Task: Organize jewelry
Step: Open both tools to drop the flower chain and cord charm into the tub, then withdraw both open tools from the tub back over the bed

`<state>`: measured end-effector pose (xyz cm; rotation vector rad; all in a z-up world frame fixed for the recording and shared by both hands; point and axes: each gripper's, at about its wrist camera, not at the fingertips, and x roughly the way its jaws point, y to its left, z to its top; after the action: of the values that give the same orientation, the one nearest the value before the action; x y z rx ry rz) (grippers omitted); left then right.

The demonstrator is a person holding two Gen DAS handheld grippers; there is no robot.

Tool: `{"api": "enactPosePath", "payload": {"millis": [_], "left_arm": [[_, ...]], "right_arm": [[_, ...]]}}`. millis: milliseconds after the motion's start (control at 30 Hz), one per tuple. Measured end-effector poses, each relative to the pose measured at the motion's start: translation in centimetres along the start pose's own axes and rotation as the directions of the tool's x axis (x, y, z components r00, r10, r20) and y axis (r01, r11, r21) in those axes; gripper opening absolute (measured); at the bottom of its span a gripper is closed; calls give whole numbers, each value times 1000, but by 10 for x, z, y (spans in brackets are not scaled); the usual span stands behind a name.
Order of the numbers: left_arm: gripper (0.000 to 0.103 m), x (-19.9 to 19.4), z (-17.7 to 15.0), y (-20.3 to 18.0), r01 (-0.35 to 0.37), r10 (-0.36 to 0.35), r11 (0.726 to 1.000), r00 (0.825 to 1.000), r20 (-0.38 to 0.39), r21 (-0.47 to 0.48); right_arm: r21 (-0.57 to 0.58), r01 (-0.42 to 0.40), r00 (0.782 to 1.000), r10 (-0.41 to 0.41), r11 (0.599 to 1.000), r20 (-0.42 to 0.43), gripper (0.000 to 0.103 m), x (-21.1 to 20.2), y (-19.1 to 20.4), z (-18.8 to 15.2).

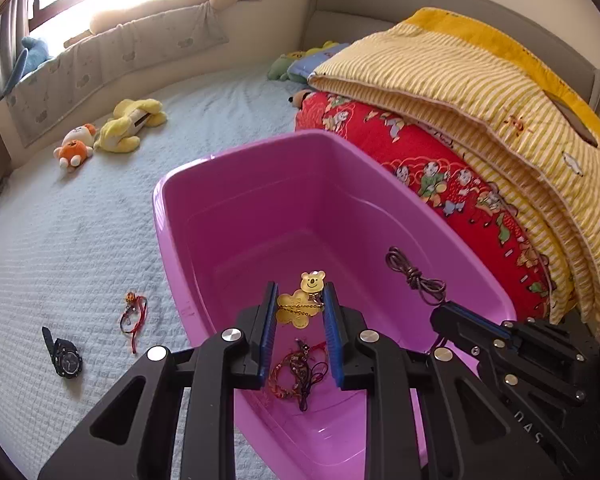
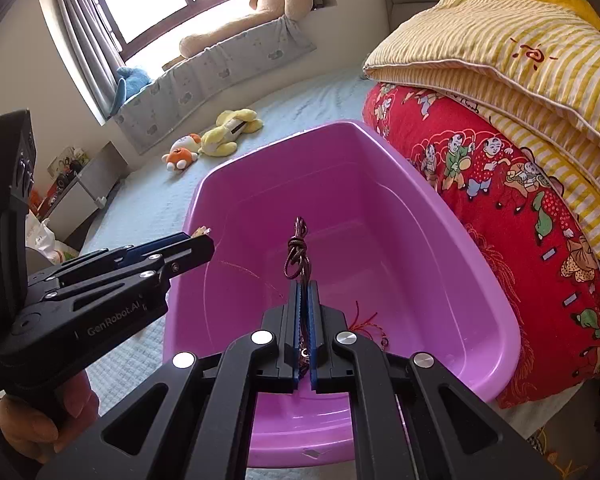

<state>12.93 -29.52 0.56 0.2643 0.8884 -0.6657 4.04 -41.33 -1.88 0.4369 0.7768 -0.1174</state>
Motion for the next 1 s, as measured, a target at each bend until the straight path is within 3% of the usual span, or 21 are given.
{"api": "enactPosePath", "payload": {"millis": [133, 167, 200, 233, 267, 333, 367, 1000], "left_arm": [[23, 12, -8, 3, -24, 23, 1000, 999, -40, -11], [28, 14, -9, 3, -32, 32, 999, 998, -45, -13], [32, 15, -10, 3, -41, 40, 999, 998, -48, -12], [44, 15, -11, 4, -50, 50, 999, 998, -49, -10], [65, 15, -12, 5, -69, 69, 998, 996, -49, -8], [85, 11, -13, 7, -116, 116, 993, 993, -20, -12], [86, 9, -13, 8, -123, 123, 992, 992, -6, -16], [89, -8, -22, 15, -184, 184, 983, 983, 11, -4]], "right_arm": [[4, 20, 1000, -20, 1000, -16, 4, 5, -4, -4], [2, 26, 999, -26, 1000, -20, 12, 6, -4, -5], [1, 30, 999, -30, 1000, -24, 33, 5, -4, -6], [0, 32, 999, -32, 999, -24, 47, 5, -3, -7], [0, 33, 999, -33, 999, -19, 64, 3, -3, -7], [-1, 45, 999, -45, 999, 0, 65, -1, -3, -8], [-3, 55, 998, -55, 998, 1, 65, -2, -3, -8], [-44, 73, 997, -74, 996, -12, 68, -8, 10, -7]]}}
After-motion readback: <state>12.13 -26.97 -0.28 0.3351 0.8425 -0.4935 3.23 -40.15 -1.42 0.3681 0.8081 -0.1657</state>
